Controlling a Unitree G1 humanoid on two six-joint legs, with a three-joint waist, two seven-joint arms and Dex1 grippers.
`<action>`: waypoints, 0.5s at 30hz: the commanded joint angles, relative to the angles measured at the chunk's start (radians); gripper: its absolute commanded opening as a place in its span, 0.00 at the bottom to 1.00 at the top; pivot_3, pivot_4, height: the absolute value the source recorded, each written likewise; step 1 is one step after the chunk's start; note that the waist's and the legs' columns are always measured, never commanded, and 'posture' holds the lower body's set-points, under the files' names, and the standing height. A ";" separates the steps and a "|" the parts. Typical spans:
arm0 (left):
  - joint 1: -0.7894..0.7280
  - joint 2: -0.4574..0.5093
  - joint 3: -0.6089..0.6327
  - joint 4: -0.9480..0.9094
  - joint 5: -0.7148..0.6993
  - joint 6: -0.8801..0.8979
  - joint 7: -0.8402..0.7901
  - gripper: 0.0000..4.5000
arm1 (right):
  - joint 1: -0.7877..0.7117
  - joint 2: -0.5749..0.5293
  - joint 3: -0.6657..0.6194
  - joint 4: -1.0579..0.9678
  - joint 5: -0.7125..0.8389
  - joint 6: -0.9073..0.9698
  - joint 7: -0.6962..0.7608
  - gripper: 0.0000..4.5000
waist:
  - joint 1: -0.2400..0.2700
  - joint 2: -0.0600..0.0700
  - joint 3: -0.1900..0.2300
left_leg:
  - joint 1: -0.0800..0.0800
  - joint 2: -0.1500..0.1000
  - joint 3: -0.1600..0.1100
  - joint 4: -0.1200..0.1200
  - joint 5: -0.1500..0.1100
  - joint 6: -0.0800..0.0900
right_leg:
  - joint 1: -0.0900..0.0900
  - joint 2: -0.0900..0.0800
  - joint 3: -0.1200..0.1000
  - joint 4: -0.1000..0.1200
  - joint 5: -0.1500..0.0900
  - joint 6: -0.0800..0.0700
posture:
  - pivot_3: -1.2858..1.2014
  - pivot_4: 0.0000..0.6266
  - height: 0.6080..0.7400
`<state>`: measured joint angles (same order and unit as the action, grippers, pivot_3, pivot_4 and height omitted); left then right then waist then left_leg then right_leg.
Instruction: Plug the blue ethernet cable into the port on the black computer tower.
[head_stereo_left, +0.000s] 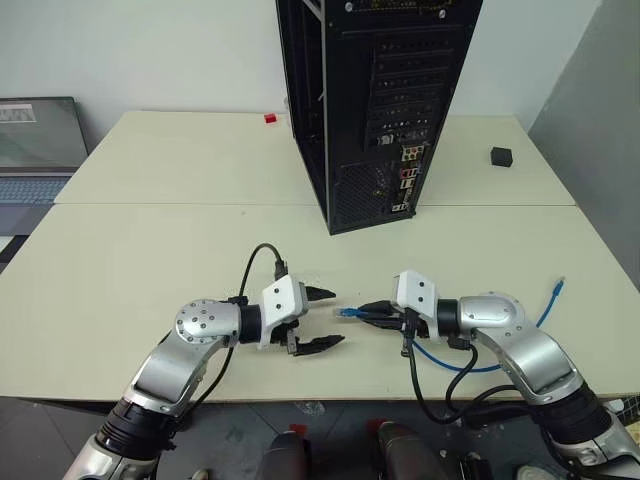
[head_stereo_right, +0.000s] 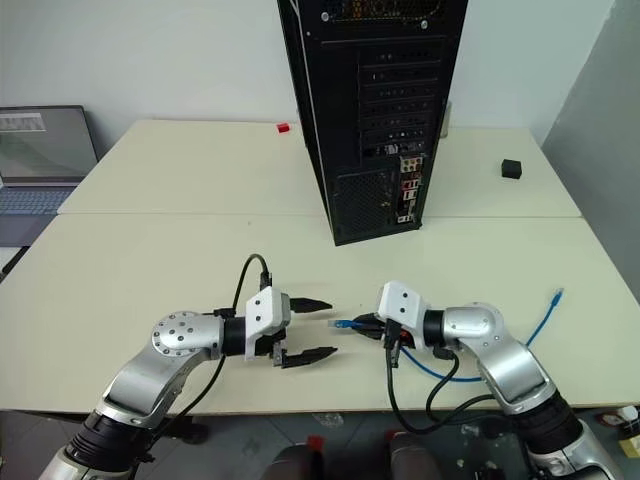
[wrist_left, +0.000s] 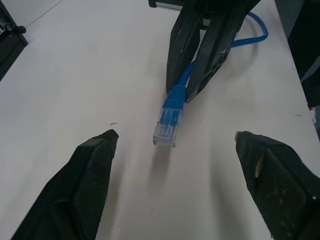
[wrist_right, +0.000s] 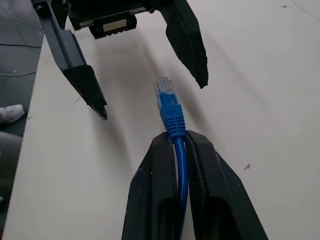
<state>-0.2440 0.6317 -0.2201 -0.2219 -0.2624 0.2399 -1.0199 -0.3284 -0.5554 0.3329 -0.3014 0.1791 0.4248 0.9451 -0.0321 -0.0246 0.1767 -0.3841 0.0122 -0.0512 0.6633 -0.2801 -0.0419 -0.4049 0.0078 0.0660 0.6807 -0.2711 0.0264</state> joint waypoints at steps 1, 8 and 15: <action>-0.031 -0.017 0.006 0.008 -0.004 -0.004 -0.001 0.65 | -0.019 -0.008 0.003 -0.038 0.000 -0.015 0.015 0.00 | 0.000 0.000 0.000 | 0.000 0.000 0.000 0.000 0.000 0.000 | 0.000 0.000 0.000 0.000 0.000 0.000 | 0.52 0.24 1.00; -0.036 -0.016 -0.008 0.018 0.011 -0.008 -0.015 0.35 | -0.021 -0.006 0.010 -0.045 -0.005 -0.015 0.016 0.00 | 0.000 0.000 0.000 | 0.000 0.000 0.000 0.000 0.000 0.000 | 0.000 0.000 0.000 0.000 0.000 0.000 | 0.52 0.24 1.00; -0.029 -0.017 -0.020 0.025 0.041 -0.020 -0.017 0.07 | -0.025 -0.002 0.009 -0.049 -0.002 -0.011 0.015 0.00 | 0.000 0.000 0.000 | 0.000 0.000 0.000 0.000 0.000 0.000 | 0.000 0.000 0.000 0.000 0.000 0.000 | 0.52 0.24 1.00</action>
<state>-0.2703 0.6129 -0.2428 -0.1903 -0.2324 0.2327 -1.0413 -0.3376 -0.5593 0.3395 -0.3068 0.1684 0.4239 0.9532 -0.0321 -0.0247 0.1767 -0.3841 0.0122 -0.0513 0.6633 -0.2801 -0.0419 -0.4048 0.0078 0.0660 0.6809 -0.2711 0.0264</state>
